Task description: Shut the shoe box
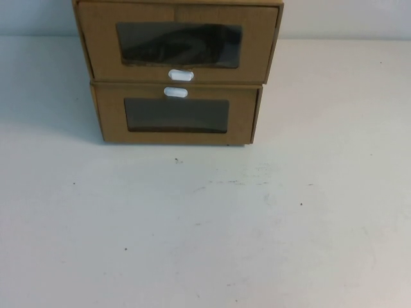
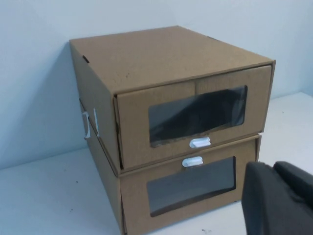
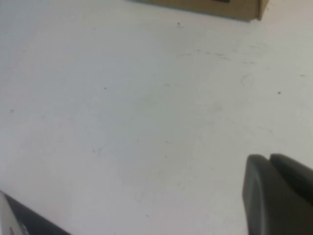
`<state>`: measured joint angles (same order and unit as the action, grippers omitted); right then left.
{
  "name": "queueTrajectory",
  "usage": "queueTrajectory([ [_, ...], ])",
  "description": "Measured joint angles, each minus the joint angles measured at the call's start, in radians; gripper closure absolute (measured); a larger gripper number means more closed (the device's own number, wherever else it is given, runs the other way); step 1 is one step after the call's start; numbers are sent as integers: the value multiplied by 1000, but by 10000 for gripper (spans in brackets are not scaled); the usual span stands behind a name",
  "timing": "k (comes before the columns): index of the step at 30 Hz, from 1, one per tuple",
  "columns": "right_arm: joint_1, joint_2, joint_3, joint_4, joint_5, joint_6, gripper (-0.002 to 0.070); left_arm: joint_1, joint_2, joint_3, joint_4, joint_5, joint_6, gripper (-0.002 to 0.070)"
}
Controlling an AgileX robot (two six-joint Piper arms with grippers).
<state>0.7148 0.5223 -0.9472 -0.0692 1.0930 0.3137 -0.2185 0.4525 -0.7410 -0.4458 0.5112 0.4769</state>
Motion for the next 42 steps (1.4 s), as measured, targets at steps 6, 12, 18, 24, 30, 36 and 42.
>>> queueTrajectory([
  [6, 0, -261, 337, 55, -292, 4, 687, 0, -273, 265, -37, -87, 0, 677],
  [12, 0, -318, 652, 69, -770, 4, 687, 0, -415, 472, -52, -118, 0, 677],
  [18, 0, -305, 919, 69, -1178, 4, 687, 0, -426, 652, -89, -208, -46, 677],
  [24, 0, -305, 972, 92, -1131, 4, 687, 0, -426, 763, -131, -307, -86, 677],
  [30, 0, -305, 974, 98, -1005, 4, 687, -1, -426, 767, -144, -245, -87, 677],
  [36, 0, -305, 974, 98, -917, 4, 687, -1, -426, 767, -144, -241, -87, 677],
  [42, -26, -369, 974, 90, -840, 4, 687, -1, -426, 767, -144, -239, -87, 677],
])
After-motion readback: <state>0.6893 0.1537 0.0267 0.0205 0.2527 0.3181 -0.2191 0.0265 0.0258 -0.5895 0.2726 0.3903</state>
